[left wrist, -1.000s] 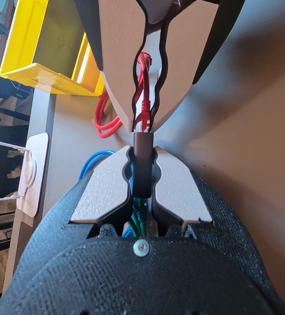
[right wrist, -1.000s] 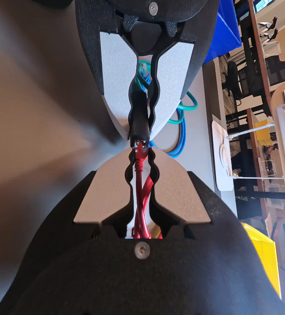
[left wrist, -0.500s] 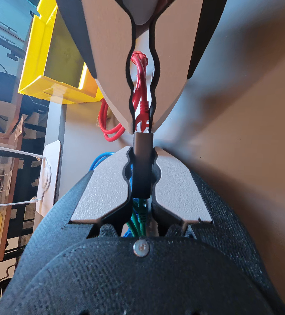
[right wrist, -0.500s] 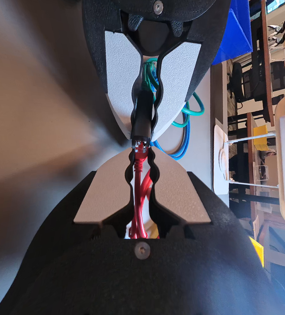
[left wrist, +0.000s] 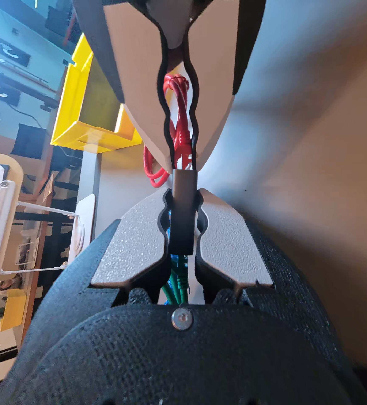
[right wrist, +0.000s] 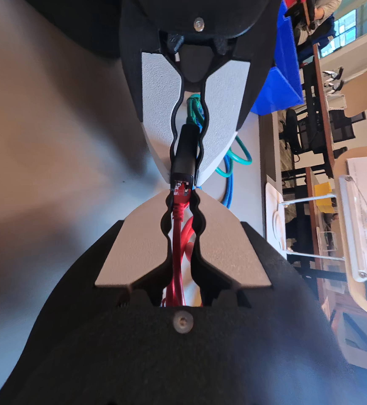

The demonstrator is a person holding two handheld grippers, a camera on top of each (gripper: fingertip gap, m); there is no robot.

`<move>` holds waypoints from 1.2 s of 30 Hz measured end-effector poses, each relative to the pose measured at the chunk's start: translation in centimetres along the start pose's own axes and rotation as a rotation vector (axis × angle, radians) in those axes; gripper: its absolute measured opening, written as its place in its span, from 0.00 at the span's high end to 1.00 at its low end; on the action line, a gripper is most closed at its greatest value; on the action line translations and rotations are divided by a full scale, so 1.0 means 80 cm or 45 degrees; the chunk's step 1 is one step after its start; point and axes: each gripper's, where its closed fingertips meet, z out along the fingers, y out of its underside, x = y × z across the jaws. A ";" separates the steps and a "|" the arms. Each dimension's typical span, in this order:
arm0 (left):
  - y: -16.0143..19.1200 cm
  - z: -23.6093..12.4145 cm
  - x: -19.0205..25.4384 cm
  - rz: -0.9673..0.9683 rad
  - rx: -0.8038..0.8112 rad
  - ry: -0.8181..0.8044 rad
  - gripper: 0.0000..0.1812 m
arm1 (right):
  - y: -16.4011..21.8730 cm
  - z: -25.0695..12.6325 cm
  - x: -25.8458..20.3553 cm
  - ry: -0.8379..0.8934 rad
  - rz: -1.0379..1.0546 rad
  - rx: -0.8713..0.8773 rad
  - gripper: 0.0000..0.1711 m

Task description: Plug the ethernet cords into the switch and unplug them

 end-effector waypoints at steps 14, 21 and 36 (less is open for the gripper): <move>-0.013 -0.008 0.040 0.015 0.151 0.214 0.88 | -0.017 -0.010 -0.039 -0.244 0.015 0.098 0.92; -0.021 -0.010 0.046 -0.016 0.188 0.255 0.88 | -0.020 -0.019 -0.044 -0.324 0.067 0.133 0.91; -0.006 -0.007 0.029 -0.230 0.079 0.233 0.88 | -0.013 -0.004 -0.021 -0.127 0.235 0.169 0.87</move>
